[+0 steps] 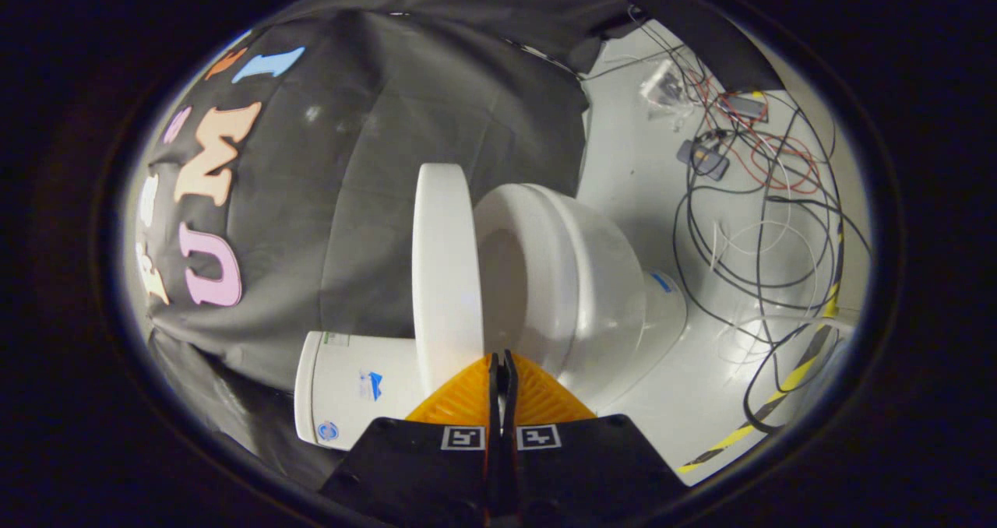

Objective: Open the toilet lid.

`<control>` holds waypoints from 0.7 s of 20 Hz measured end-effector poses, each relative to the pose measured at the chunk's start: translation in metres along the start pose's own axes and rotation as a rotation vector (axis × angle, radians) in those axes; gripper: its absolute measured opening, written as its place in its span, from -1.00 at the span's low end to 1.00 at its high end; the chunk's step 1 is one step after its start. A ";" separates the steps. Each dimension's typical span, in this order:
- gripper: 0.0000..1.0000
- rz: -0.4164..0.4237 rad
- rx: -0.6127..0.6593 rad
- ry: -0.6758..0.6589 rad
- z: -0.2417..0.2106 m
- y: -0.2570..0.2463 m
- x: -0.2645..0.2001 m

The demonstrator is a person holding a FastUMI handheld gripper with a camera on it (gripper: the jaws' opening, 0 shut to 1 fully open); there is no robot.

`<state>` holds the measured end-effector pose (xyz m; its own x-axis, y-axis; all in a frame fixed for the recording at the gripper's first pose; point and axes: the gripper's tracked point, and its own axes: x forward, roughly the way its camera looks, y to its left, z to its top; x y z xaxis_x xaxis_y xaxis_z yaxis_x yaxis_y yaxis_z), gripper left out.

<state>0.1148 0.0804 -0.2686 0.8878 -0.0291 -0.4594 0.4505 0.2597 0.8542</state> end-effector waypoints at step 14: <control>-0.99 0.129 -0.164 -0.109 -0.008 0.101 -0.033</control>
<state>0.1299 0.1149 -0.1691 0.9458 -0.0874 -0.3127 0.3195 0.4212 0.8488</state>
